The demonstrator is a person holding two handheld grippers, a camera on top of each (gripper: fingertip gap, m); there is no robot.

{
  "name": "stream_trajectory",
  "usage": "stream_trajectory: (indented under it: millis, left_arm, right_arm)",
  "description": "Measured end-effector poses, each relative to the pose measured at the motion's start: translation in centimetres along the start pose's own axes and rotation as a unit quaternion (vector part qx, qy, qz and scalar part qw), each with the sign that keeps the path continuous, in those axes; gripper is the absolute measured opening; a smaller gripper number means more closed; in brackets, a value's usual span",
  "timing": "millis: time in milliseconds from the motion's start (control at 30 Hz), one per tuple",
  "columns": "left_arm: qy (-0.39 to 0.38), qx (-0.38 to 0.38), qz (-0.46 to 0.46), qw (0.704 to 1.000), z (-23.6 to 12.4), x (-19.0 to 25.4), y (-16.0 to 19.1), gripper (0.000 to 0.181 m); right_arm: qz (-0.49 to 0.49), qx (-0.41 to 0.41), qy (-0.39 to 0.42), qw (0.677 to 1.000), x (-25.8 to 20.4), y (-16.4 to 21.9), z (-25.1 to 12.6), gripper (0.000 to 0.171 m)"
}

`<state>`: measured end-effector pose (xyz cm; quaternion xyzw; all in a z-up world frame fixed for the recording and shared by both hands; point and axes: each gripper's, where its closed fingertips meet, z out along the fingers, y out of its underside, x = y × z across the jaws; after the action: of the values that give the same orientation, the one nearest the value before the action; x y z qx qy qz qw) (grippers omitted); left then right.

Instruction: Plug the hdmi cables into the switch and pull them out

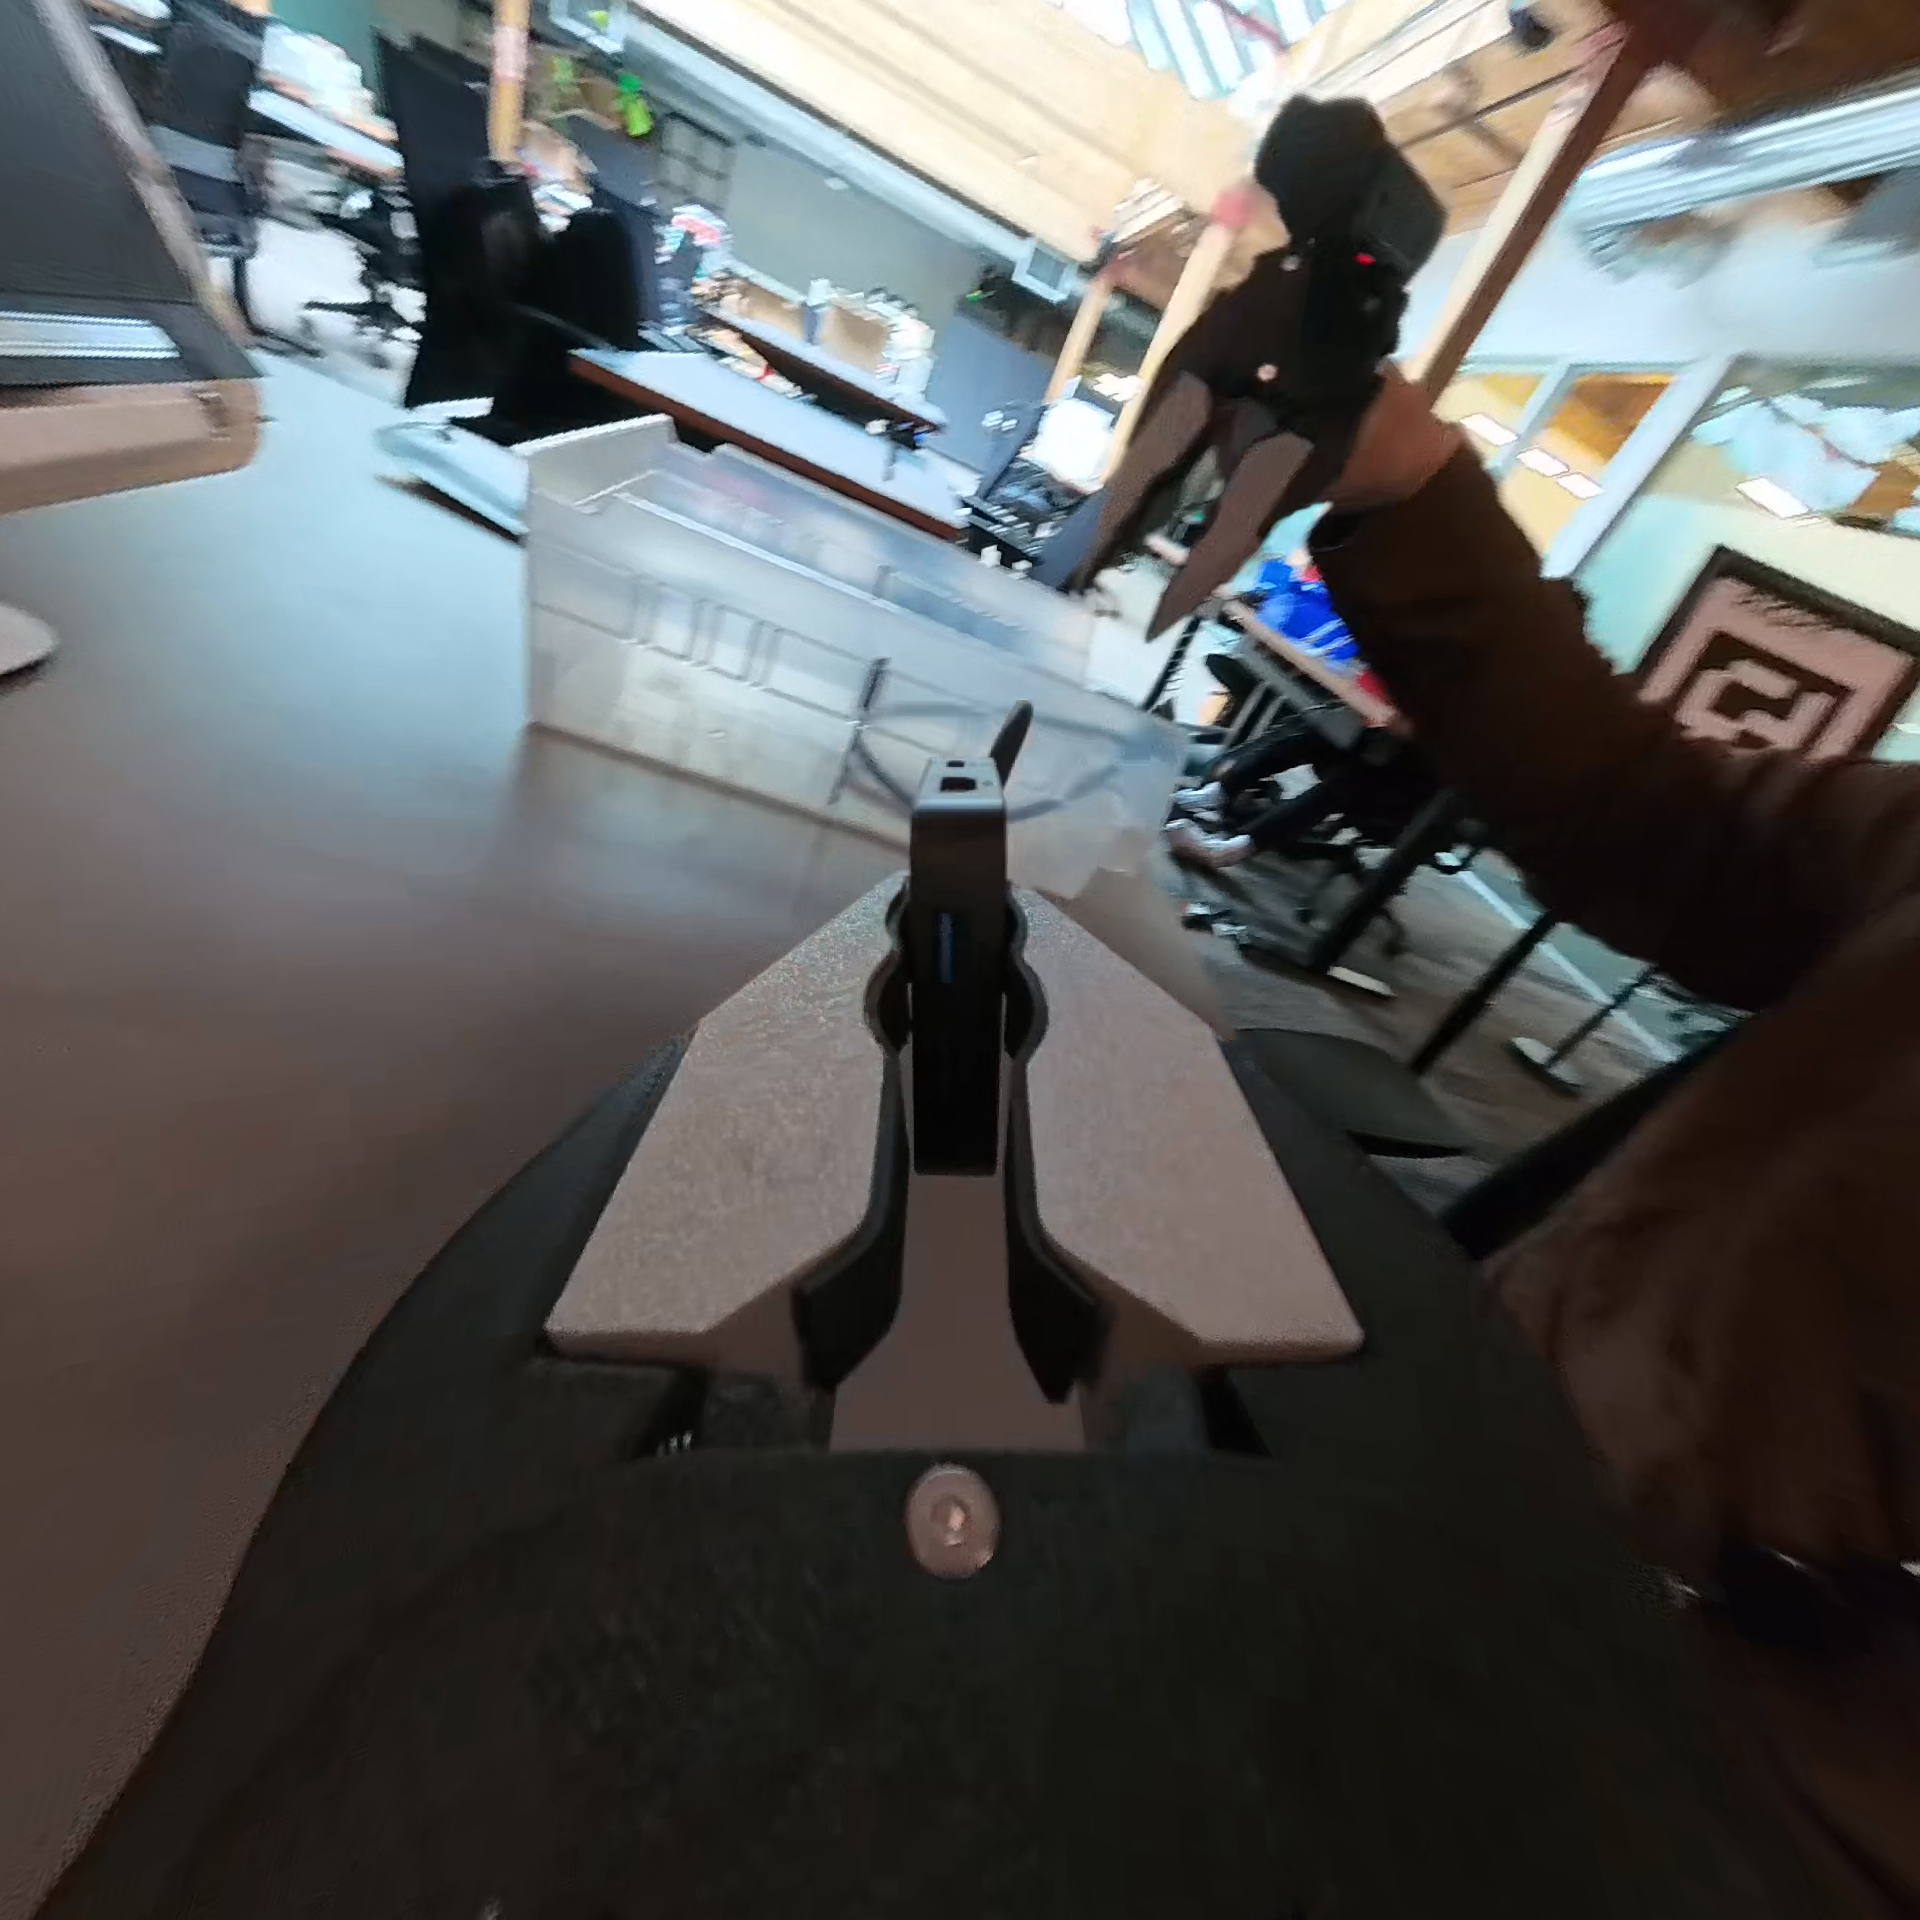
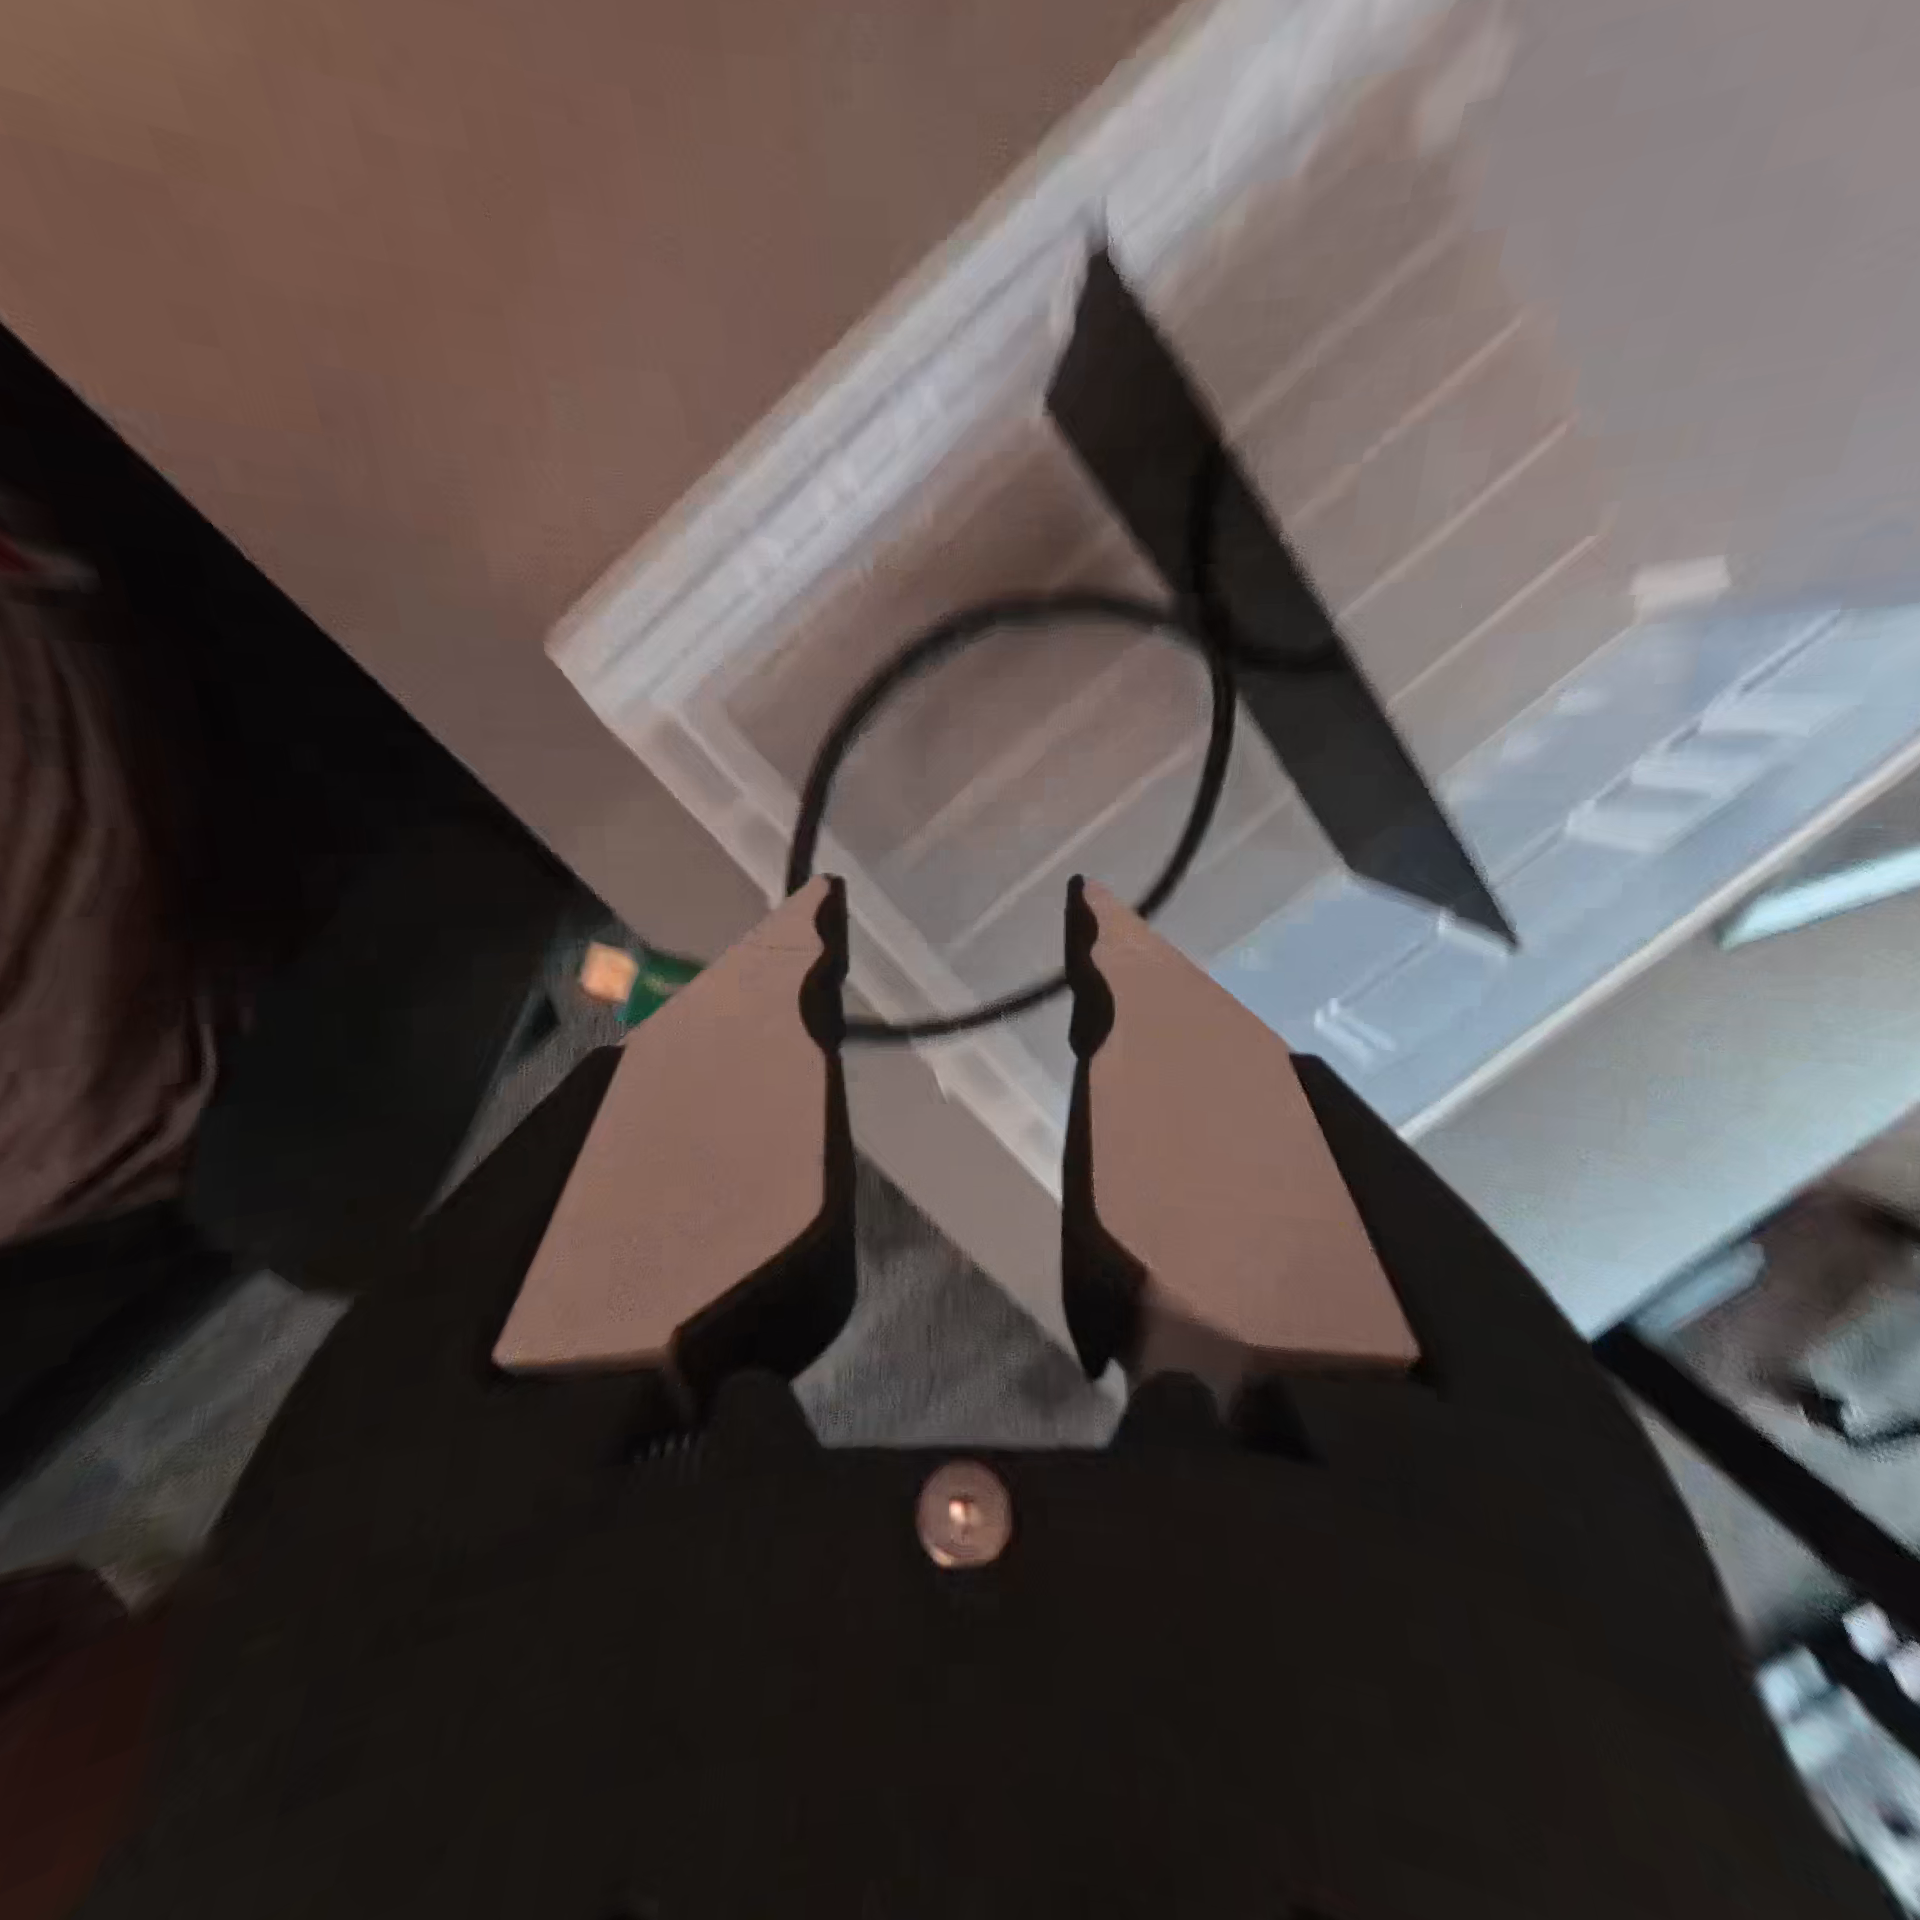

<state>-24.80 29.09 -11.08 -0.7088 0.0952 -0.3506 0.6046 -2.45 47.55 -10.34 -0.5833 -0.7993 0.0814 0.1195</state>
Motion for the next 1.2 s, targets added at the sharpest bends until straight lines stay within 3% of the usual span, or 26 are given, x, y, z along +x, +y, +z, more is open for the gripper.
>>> stream_trajectory:
  millis: [100,267,400,533,567,733,800,900,1033,1100,1200]
  left_arm:
    - [0.046,0.008,0.010,0.999,0.2,1.7,-0.3,0.011]
    - [0.085,0.010,0.054,0.995,0.8,3.9,-0.2,0.012]
    - [0.111,0.007,0.090,0.990,1.3,5.7,0.0,0.011]
    - [0.115,0.010,0.122,0.986,1.4,6.7,-0.2,0.011]
    - [0.113,0.003,0.128,0.985,1.5,6.7,0.0,0.012]
    - [0.071,0.008,0.104,0.992,1.6,5.4,-0.5,0.017]
    - [0.023,0.009,0.108,0.994,1.3,3.7,-0.6,0.022]
    - [-0.041,0.001,0.105,0.994,0.7,1.3,-0.5,0.009]
    - [-0.064,-0.018,0.068,0.995,0.8,-0.2,0.2,0.006]
    - [-0.075,-0.031,0.063,0.995,0.9,-0.7,0.8,0.005]
    - [-0.086,-0.050,0.069,0.993,0.9,-1.0,1.3,0.004]
  right_arm:
    - [-0.011,0.132,-0.017,0.991,-2.7,-5.6,-1.9,0.052]
    - [-0.052,0.298,-0.076,0.950,-10.0,-15.8,-2.0,0.056]
    - [-0.074,0.320,-0.106,0.939,-13.7,-21.0,1.4,0.048]
    - [-0.082,0.299,-0.179,0.934,-15.8,-22.7,3.9,0.028]
    - [-0.081,0.299,-0.176,0.934,-15.6,-22.9,4.2,0.015]
    - [-0.083,0.291,-0.112,0.947,-13.4,-22.2,3.1,0.011]
    - [-0.078,0.294,-0.046,0.952,-10.9,-21.6,1.4,0.011]
    - [-0.042,0.277,0.096,0.955,-4.6,-19.5,-1.9,0.011]
    - [0.009,0.212,0.277,0.937,4.6,-15.4,-4.9,0.011]
    - [0.033,0.166,0.325,0.931,8.3,-13.4,-4.2,0.011]
    - [0.079,0.103,0.308,0.943,11.2,-11.1,-0.1,0.014]
